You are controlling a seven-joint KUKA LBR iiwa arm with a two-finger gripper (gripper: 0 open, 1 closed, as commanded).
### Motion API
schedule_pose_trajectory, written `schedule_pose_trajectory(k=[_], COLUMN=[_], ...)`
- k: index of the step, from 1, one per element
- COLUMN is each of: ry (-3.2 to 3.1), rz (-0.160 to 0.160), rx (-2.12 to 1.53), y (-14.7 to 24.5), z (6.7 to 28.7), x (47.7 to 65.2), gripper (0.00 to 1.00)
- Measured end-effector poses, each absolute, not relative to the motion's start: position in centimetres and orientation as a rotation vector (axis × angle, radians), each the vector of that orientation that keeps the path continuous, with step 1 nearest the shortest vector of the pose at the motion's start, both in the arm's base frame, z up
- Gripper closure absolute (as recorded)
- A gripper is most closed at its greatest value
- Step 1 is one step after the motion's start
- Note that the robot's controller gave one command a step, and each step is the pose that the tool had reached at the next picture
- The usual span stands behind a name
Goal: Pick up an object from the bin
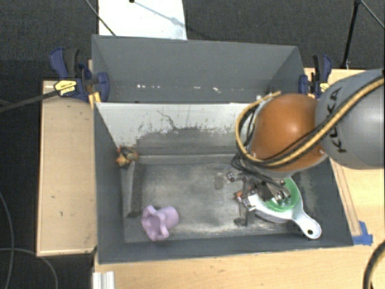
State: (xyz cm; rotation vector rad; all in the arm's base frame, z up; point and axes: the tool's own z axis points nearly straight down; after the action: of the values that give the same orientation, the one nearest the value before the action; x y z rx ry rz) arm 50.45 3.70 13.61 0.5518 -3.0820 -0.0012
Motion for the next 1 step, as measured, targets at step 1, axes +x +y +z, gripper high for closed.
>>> schedule_pose_trajectory(k=[1], ry=[-3.094], rz=[-0.002], rx=[0.569], y=[-0.96], z=[14.69], x=[51.04], gripper=[0.00])
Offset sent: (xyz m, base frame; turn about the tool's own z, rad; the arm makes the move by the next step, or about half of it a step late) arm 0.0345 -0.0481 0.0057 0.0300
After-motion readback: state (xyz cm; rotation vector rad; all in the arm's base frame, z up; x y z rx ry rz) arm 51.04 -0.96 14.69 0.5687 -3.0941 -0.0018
